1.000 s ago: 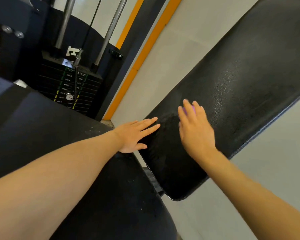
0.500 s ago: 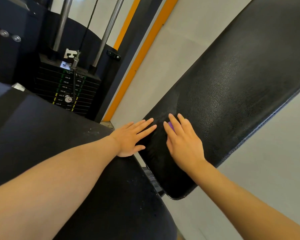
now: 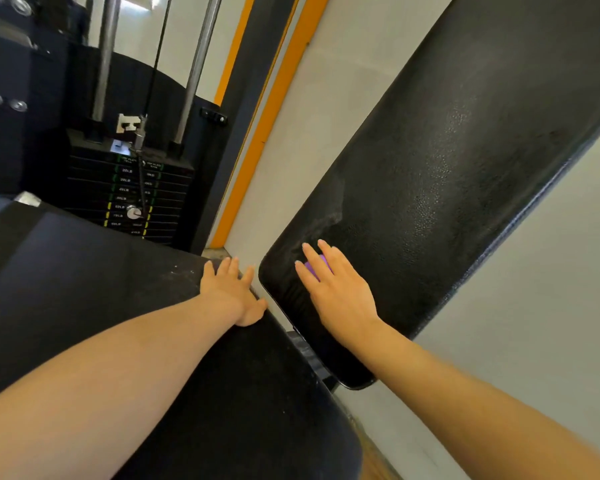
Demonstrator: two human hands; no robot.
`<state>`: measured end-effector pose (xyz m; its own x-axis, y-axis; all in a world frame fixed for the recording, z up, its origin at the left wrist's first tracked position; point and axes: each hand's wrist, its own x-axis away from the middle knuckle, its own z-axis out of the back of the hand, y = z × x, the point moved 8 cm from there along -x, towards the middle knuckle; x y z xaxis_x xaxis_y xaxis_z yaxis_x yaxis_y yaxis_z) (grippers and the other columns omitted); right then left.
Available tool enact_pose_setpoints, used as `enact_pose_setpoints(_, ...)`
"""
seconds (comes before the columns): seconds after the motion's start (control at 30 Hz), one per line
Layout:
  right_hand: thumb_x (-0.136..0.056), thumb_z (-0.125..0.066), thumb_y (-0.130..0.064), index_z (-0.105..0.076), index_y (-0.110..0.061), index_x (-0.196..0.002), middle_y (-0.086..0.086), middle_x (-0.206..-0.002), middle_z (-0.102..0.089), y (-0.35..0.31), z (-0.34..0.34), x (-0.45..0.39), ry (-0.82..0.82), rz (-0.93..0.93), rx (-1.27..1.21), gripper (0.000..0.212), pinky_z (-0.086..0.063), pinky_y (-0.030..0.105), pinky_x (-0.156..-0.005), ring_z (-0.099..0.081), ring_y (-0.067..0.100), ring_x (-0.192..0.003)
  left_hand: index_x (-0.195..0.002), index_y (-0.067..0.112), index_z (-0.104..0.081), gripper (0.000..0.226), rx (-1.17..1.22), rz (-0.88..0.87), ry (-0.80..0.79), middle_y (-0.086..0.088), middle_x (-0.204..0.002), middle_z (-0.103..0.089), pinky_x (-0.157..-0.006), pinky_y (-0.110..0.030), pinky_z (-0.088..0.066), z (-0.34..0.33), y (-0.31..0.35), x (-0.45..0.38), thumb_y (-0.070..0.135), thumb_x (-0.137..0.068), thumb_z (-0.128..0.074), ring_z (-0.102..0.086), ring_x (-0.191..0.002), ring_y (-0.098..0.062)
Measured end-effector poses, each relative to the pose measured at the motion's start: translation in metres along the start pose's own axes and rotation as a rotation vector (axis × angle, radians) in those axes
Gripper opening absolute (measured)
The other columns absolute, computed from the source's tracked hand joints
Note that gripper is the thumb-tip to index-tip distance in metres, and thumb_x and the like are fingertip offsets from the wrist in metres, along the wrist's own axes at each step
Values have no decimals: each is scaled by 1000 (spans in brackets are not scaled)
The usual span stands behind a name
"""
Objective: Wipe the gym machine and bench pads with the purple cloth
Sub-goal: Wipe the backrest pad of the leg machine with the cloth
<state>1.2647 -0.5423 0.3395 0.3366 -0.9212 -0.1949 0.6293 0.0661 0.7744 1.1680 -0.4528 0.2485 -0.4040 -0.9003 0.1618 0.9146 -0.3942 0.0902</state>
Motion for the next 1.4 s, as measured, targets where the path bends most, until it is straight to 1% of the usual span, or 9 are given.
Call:
enact_pose_setpoints(0.17,-81,-77,-27,-55,-11,-138,16,-147,-47,-4,-1,20,6,-2,-93,64,-36,46,-112,-40,39,-138,-160,18,3,78,-38,8,-36,-12,-167,10,-122,-53,5,0,-1,2,65,-101,-17,11,-153,-29)
enact_pose_setpoints(0.4,-67,-86,-29,-63,-13,-131,14,-140,-56,-18,-15,56,-62,123,-63,70,-31,45,-111,-48,35,-133,-161,19,-1,79,-72,-94,-112,-9,-167,6,-122,-52,4,1,-4,5,68,-100,-16,7,-154,-29)
enact_pose_setpoints(0.5,-73,-84,-30,-57,-14,-137,14,-146,-49,-30,-16,3,-89,76,-53,70,-31,45,-114,-41,36,-138,-160,21,-1,79,-85,-114,-121,-8,-167,6,-122,-51,5,3,-4,8,69,-100,-16,8,-154,-27)
enact_pose_setpoints(0.67,-99,-52,-27,-5,-15,-157,12,-165,1,-41,-16,4,-93,157,-35,75,12,43,-113,6,35,-150,-161,22,-5,79,-75,-149,-149,-7,-168,3,-124,-50,3,6,-6,11,69,-100,-19,5,-154,-25)
enact_pose_setpoints(0.8,-59,-88,-28,-57,-14,-137,13,-146,-50,-39,-16,53,-236,163,-135,85,-19,47,-110,-40,35,-138,-161,21,-7,79,-64,-185,-156,-5,-168,0,-124,-48,0,7,-11,10,69,-100,-20,2,-154,-25)
enact_pose_setpoints(0.97,-103,-43,-26,-7,-15,-157,12,-165,1,-52,-20,8,-134,213,-69,66,17,41,-110,9,33,-151,-161,18,-5,83,-77,-126,-128,-6,-168,0,-125,-48,0,9,-17,9,71,-98,-19,2,-154,-25)
enact_pose_setpoints(1.13,-105,-38,-25,-12,-13,-157,13,-165,-5,-64,-18,-54,-87,128,-103,59,5,44,-121,2,35,-151,-161,17,-5,79,-49,-79,-99,-8,-168,0,-125,-47,1,9,-21,8,66,-101,-20,3,-154,-25)
enact_pose_setpoints(1.27,-102,-45,-25,-10,-16,-157,12,-165,-2,-57,-26,-18,-90,141,-107,66,13,42,-114,4,34,-151,-161,17,-7,78,-40,-74,-102,-9,-168,-2,-125,-48,0,9,-22,8,65,-102,-21,1,-154,-26)
enact_pose_setpoints(1.4,-78,-78,-37,-54,-16,-139,13,-147,-49,-46,-28,25,-101,144,-148,69,-21,47,-111,-43,35,-137,-161,16,-7,76,-43,-77,-97,-9,-168,-1,-124,-49,0,7,-21,9,63,-102,-20,1,-154,-28)
